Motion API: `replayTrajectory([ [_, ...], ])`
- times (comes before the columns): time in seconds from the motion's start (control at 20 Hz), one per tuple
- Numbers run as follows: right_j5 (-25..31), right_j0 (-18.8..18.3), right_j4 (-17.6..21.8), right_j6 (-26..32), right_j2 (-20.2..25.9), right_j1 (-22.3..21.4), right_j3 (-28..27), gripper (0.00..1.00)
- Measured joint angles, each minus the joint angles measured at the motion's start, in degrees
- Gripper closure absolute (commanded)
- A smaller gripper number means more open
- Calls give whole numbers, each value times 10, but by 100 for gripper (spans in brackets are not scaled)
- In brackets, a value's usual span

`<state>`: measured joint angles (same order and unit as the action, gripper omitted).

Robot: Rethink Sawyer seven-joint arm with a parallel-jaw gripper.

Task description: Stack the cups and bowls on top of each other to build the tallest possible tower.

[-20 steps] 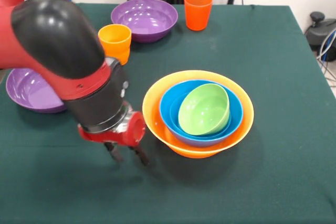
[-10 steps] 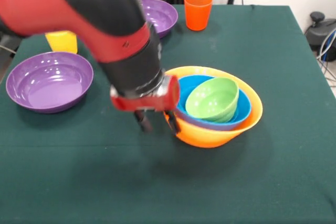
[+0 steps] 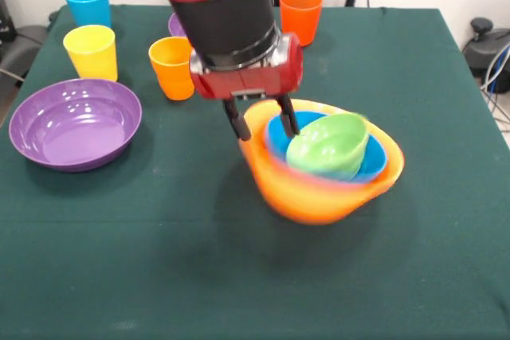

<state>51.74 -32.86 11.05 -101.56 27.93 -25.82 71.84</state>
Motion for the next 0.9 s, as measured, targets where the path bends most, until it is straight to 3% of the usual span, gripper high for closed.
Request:
replayTrajectory([
  [0.9,14,54,31,0,-89,-10,-11,0],
])
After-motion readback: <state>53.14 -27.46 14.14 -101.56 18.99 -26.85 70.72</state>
